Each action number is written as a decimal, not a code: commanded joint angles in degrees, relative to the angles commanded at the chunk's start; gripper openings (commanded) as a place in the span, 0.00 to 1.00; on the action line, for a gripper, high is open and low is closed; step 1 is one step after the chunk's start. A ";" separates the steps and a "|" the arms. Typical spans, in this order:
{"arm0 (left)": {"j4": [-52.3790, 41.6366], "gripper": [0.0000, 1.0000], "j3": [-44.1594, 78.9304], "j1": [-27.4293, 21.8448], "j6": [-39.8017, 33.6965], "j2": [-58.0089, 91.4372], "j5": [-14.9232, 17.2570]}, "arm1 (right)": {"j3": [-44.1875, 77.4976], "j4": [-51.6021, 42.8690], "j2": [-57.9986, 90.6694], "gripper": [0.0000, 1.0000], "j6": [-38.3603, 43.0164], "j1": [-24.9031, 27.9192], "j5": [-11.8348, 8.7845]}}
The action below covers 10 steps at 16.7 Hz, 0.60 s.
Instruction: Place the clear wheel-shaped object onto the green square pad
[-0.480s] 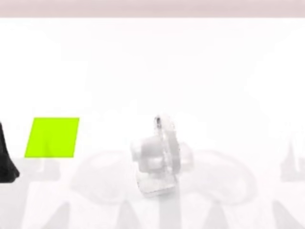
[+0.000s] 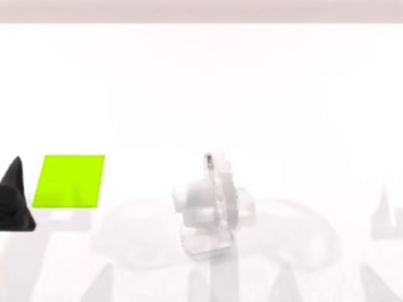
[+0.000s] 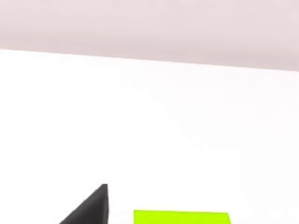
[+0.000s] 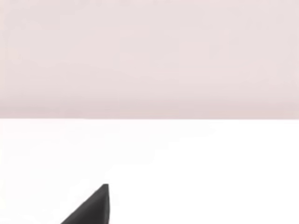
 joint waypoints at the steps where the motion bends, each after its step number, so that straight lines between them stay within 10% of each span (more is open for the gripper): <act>1: -3.38 1.00 4.03 -1.66 -2.03 4.12 -0.03 | 0.00 0.00 0.00 1.00 0.00 0.00 0.00; 10: -39.39 1.00 55.73 -20.79 -27.20 55.42 0.19 | 0.00 0.00 0.00 1.00 0.00 0.00 0.00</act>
